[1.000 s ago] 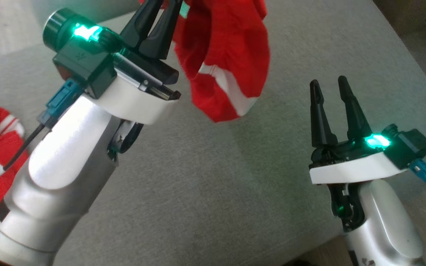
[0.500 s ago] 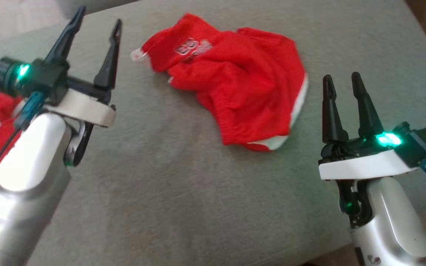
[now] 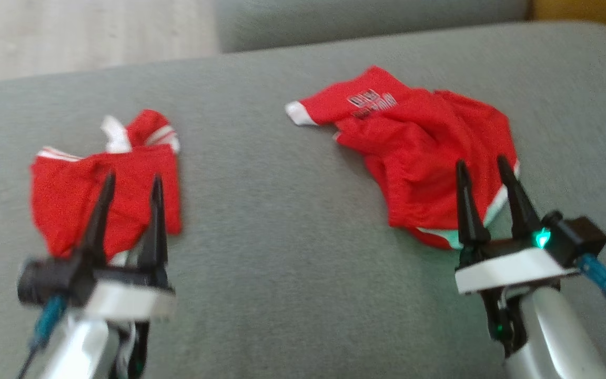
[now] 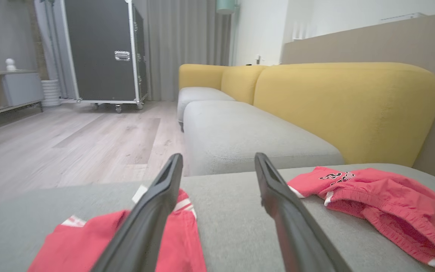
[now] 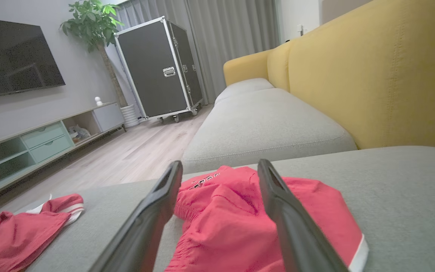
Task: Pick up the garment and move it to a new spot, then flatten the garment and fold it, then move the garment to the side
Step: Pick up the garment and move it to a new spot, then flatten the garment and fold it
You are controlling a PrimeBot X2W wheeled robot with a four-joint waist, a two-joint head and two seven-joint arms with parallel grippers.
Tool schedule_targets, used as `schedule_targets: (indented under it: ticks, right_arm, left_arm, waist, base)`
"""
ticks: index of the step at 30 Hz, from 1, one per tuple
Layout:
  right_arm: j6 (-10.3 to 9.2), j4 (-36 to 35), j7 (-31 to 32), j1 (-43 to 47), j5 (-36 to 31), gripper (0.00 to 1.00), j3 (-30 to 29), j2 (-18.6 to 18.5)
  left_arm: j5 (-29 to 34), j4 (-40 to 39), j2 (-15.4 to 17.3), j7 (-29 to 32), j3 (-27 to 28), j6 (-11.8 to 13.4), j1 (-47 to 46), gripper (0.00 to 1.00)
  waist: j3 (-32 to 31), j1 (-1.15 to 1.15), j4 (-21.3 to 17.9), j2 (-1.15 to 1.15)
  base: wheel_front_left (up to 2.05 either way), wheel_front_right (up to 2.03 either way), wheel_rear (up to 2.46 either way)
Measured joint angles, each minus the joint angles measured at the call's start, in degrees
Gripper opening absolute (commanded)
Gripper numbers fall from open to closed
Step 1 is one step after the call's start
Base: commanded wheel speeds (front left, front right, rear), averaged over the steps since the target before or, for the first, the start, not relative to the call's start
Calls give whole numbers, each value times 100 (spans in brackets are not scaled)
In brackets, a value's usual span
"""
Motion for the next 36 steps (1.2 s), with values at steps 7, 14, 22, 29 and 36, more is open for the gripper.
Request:
schedule_targets:
  ticks: [7,14,22,29,36]
  right_arm:
    - [0,201,0,282,-162,100,-21,1]
    - [0,270,0,330,-348,100,-13,2]
    - [0,1923,232,-152,-645,100,-12,0]
    - [0,3043,479,-943,-689,100,1,-2]
    - [0,3838,453,-1354,-437,0,175,-47]
  left_arm:
    - [147,-491,-476,0,550,-13,1089,100]
    - [477,-580,-688,-1,771,-320,1140,100]
    - [698,-423,-1013,-1,854,-622,1105,100]
    - [823,-253,-1227,-1,886,-871,898,100]
    - [1015,-122,-1373,-1,948,-1010,872,100]
  waist:
    - [-399,-1,466,0]
    - [-404,1,639,0]
    - [-203,1,827,0]
    - [-64,2,1081,0]
    - [-4,2,1246,0]
  base:
    - [0,0,0]
    - [0,0,0]
    - [0,0,0]
    - [0,0,0]
    - [0,0,0]
